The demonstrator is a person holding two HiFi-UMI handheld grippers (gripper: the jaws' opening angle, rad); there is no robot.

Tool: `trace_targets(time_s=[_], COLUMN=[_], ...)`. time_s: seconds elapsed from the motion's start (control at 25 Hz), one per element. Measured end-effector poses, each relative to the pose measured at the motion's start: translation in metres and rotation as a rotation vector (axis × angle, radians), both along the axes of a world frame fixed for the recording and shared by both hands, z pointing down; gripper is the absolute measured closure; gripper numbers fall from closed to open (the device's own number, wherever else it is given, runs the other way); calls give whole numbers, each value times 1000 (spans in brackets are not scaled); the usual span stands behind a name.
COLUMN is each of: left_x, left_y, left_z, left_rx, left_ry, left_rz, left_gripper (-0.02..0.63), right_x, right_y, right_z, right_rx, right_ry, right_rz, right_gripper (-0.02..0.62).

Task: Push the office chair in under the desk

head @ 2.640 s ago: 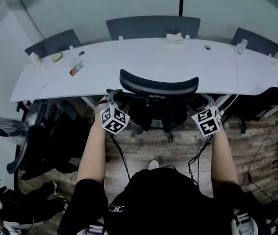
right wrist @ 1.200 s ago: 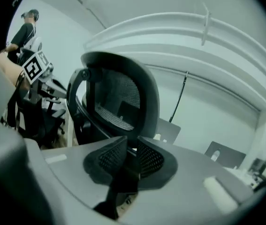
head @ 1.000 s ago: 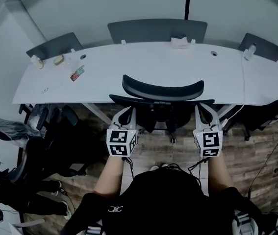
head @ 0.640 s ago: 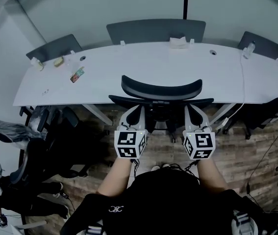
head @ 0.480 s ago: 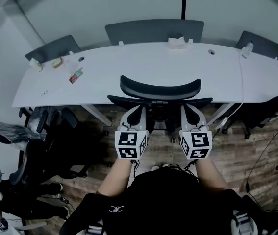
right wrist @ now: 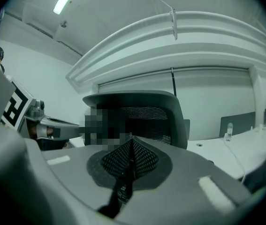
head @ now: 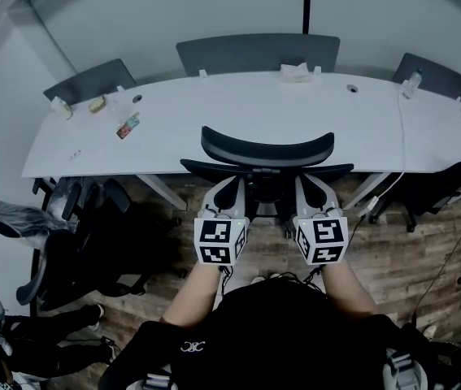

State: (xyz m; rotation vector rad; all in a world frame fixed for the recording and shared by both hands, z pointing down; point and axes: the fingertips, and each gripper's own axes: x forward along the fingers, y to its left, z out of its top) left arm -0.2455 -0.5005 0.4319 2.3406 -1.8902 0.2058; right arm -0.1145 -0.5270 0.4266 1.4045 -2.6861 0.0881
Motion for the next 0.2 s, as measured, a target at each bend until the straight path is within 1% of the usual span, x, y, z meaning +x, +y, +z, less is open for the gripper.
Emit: trace_targets(time_s=[0.2], left_x=[-1], left_y=[0], left_z=[6], left_rx=[-13], left_ry=[-18], left_rz=[-5], left_gripper=[597], right_x=[-3], right_y=[1], right_z=[5], right_rx=[-18], right_ry=[4], right_rz=[-14], right_gripper=[591])
